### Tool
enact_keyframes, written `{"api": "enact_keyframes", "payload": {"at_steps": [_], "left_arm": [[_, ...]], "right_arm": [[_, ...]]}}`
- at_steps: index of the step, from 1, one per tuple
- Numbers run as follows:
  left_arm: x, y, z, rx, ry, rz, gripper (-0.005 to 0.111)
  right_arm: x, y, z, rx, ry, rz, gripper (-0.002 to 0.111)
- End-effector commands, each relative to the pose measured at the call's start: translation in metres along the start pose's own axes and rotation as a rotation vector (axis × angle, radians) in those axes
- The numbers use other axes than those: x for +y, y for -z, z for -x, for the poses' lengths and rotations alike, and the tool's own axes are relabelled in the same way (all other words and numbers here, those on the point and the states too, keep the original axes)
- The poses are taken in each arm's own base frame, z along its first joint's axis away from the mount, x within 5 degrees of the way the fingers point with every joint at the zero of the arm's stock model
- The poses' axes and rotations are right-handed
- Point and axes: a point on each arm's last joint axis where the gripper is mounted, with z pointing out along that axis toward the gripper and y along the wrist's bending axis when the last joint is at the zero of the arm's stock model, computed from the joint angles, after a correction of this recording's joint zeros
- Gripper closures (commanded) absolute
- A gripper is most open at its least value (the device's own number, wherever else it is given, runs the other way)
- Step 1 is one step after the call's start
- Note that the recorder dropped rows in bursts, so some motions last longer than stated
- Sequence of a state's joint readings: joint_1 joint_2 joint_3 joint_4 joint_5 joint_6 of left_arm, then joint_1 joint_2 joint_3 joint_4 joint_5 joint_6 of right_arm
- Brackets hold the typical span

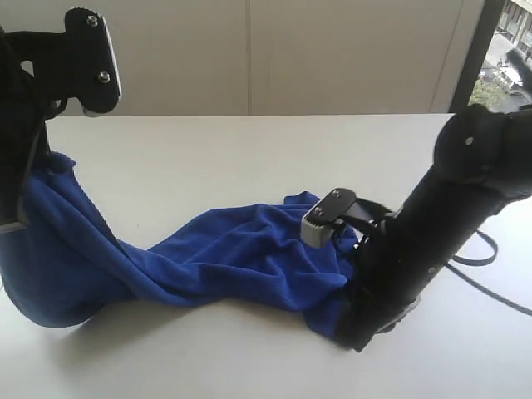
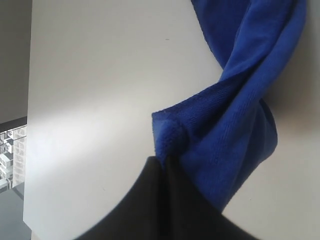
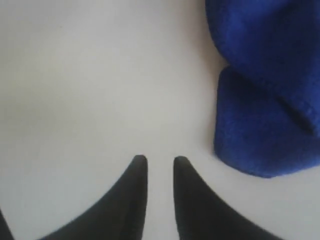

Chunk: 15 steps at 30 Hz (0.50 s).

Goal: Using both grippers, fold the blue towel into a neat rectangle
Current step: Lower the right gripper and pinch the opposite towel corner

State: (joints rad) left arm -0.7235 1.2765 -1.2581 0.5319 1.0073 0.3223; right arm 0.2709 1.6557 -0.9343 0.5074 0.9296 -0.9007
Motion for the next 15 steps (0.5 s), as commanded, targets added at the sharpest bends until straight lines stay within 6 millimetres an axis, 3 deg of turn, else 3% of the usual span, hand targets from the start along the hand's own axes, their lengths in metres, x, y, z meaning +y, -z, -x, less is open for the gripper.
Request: {"api": "enact_keyframes", "payload": {"at_steps": [1,10,15], "left_arm": [[-0.001,0.001,-0.003,0.000,0.021,-0.008,0.107],[-0.002,0.001,0.001,-0.037,0.033,-0.023,0.107],[-0.002,0.001,0.001,-0.037,0.033,-0.023,0.107]], "right_arm": [[-0.006,-0.016,0.007,0.039,0.091,-0.098,0.079],[-0.023,-0.039,0.010,0.065,0.065,-0.236,0.079],[-0.026,-0.041,0.013,0.039,0.061,-0.260,0.079]]}}
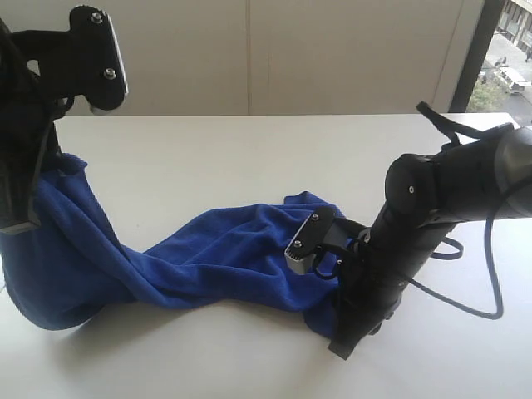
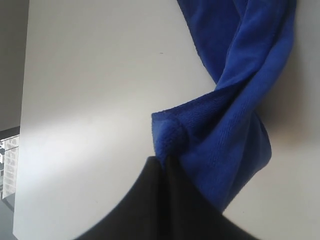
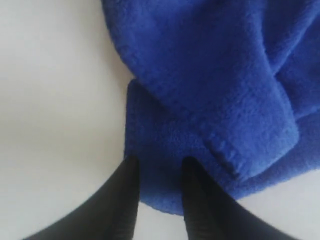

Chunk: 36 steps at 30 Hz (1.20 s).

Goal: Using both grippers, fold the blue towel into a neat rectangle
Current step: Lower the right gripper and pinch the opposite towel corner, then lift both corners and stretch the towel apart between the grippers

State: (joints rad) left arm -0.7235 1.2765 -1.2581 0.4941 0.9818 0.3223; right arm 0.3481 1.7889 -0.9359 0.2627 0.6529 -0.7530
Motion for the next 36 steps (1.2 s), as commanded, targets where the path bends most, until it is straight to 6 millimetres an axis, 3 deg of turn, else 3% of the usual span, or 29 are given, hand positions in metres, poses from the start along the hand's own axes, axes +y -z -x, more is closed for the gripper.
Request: {"api": "enact_keyframes", "payload": {"at_steps": [1,9,15,17,21,23,27,36], "left_arm": [[0.000,0.001,-0.003,0.001,0.019,-0.003,0.107],[-0.001,0.001,-0.003,0.001,0.020,-0.005,0.107],[-0.001,0.002,-0.003,0.000,0.023,-0.012,0.107],[-0.001,0.002,-0.003,0.000,0.023,-0.012,0.107],[-0.001,0.002,-0.003,0.000,0.021,-0.012,0.107],[-0.001,0.002,-0.003,0.002,0.020,-0.013,0.107],[0.000,0.002,-0.004,0.014,0.015,-0.003,0.107],[0.007,0.013,-0.017,0.055,0.114,0.090,0.107]], "right_arm": [[-0.003,0.001,0.004,-0.025,-0.012,-0.023,0.079],[0.003,-0.002,0.001,0.016,0.003,0.018,0.079],[0.002,-0.023,-0.003,0.072,-0.008,0.049,0.079],[0.002,-0.023,-0.003,0.075,-0.006,0.049,0.084],[0.001,-0.023,-0.004,0.093,0.017,0.043,0.108],[0.002,-0.020,-0.003,0.097,0.017,0.049,0.108],[0.002,0.001,0.001,0.113,0.027,0.053,0.108],[-0.013,0.094,-0.018,0.173,-0.108,-0.382,0.108]]}}
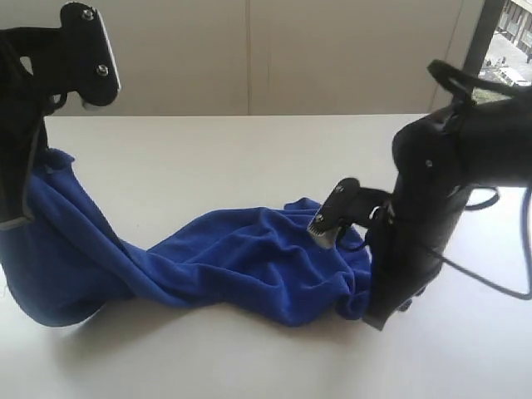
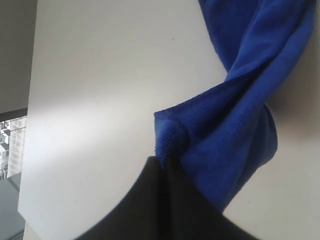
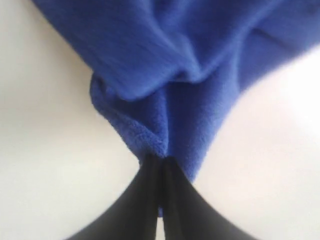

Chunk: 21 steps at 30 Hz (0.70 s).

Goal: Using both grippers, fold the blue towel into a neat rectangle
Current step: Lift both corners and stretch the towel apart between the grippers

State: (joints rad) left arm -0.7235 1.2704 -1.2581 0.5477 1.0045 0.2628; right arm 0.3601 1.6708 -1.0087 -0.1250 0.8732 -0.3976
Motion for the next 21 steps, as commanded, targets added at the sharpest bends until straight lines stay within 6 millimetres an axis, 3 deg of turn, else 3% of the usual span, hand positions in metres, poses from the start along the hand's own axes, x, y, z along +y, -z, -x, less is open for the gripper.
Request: {"api": "enact_keyframes", "payload": {"at_steps": [1,6,12,21], "left_arm": [[0.006,0.014,-0.016,0.022,0.085,0.064,0.107],[0.009,0.034,-0.031,0.000,0.139,0.113,0.107],[0.010,0.062,-0.060,-0.011,0.200,0.169,0.107],[0.002,0.096,-0.101,-0.040,0.294,0.196,0.107]], "right_arm": [[-0.014,0.050,-0.022,-0.009,-0.086,-0.215,0.108],[-0.019,0.110,-0.050,-0.151,-0.224,-0.424,0.108],[-0.014,0.164,-0.095,-0.245,-0.349,-0.591,0.108],[0.003,0.203,-0.147,-0.311,-0.461,-0.678,0.108]]}}
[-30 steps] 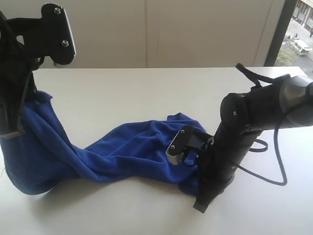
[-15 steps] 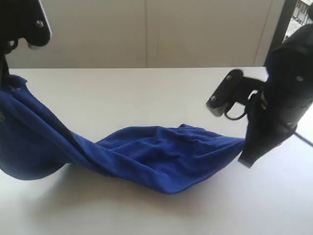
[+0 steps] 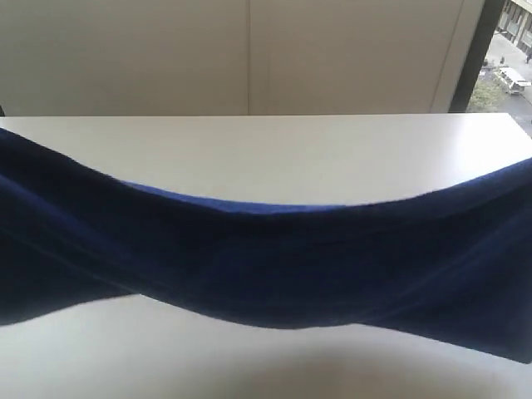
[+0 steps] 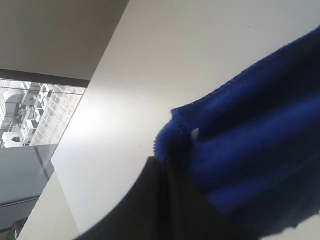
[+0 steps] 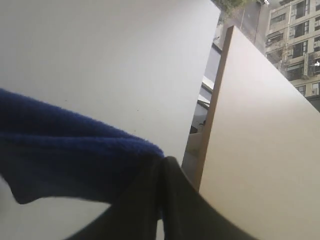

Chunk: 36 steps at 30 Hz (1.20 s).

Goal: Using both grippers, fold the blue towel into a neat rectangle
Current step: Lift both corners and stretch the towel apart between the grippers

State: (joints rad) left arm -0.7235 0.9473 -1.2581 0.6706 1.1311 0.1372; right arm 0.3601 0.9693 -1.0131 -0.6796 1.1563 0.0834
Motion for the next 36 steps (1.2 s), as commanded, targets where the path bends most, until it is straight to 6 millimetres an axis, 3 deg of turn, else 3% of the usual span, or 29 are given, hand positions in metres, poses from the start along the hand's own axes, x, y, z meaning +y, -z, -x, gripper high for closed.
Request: {"api": "enact_keyframes", "payload": {"at_steps": [1,8,15,22,26,33,36], "left_arm": [[0.001,0.015,-0.022,0.042,0.050,-0.006,0.107],[-0.010,0.026,-0.031,-0.037,0.083,-0.131,0.107],[-0.030,0.003,-0.036,0.051,0.023,-0.180,0.107],[-0.049,-0.006,-0.038,0.070,0.018,-0.293,0.107],[-0.047,-0.018,-0.042,0.110,0.003,-0.187,0.107],[-0.042,-0.050,-0.036,0.054,0.016,0.106,0.107],[-0.048,-0.066,-0.031,0.031,0.001,0.155,0.107]], "right_arm": [[-0.012,0.017,-0.014,-0.017,-0.050,-0.034,0.108],[-0.012,0.024,-0.022,-0.019,-0.084,0.000,0.108],[-0.004,0.017,-0.017,0.008,-0.075,0.052,0.108],[0.000,0.017,-0.016,0.014,-0.085,0.086,0.108],[0.007,0.004,-0.011,0.063,-0.053,0.095,0.108],[0.024,-0.032,0.016,0.063,0.011,0.064,0.108],[0.031,-0.050,0.030,0.038,0.015,0.033,0.108]]}}
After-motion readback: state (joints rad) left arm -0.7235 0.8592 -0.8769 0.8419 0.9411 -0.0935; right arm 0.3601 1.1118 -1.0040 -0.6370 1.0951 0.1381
